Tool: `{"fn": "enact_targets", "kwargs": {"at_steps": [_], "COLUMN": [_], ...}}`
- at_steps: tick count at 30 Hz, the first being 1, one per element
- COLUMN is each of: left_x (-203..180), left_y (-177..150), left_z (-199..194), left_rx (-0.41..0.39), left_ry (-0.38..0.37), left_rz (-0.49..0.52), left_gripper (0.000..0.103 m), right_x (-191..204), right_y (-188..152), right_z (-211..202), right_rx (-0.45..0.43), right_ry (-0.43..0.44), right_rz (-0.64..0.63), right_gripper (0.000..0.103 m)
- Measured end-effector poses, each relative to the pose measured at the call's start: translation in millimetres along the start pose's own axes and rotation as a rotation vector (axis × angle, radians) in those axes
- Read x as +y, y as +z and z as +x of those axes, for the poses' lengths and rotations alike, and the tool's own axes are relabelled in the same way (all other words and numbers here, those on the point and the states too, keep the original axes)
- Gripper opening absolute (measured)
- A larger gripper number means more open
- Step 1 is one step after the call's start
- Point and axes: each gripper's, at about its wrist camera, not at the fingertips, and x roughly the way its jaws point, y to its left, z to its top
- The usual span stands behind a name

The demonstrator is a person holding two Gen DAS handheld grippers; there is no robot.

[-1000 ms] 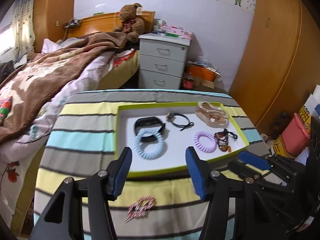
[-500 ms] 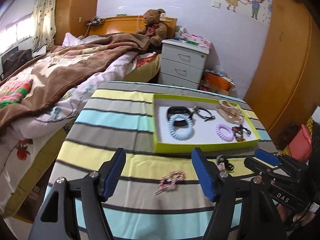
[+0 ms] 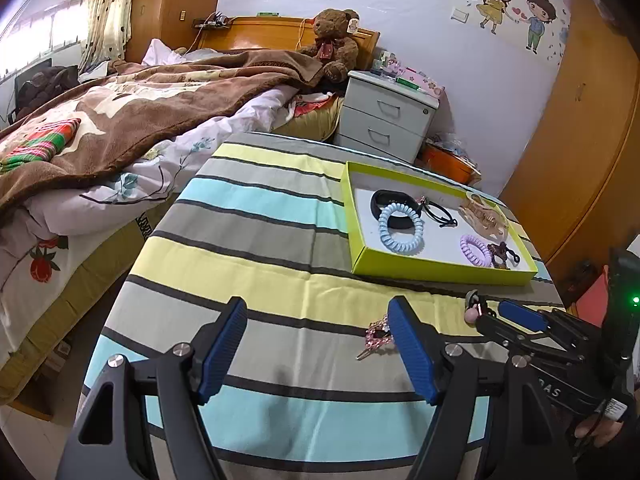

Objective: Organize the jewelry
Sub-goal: 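Grasp the black hair tie with the pink ball using the right gripper, then grasp the pink rhinestone hair clip with the left gripper while the right gripper holds the pink-ball hair tie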

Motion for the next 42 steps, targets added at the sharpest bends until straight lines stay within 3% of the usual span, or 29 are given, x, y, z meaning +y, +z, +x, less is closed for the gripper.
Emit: {"fn": "enact_targets", "kwargs": {"at_steps": [14,24,31,42], "left_x": [10,9,3,-10], "left_y": [-7,-9,-10,-16], "left_z": [10,16,18,26], "left_rx": [0.035,0.057,0.064,0.102], "left_ry": [-0.013,-0.017,-0.021,-0.04], "left_rz": [-0.02,-0.017,-0.006,0.026], "left_gripper": [0.075,0.075,0.075,0.075], "right_x": [6,2,1,-8], "right_y": [4,6,3,-3], "right_z": [22,23,20,8], "right_rx": [0.049,0.043,0.042,0.009], "right_ry": [-0.112,-0.107,-0.091,-0.074], "right_rz": [-0.053,-0.028,-0.015,0.027], "right_gripper": [0.046,0.045,0.03,0.028]}}
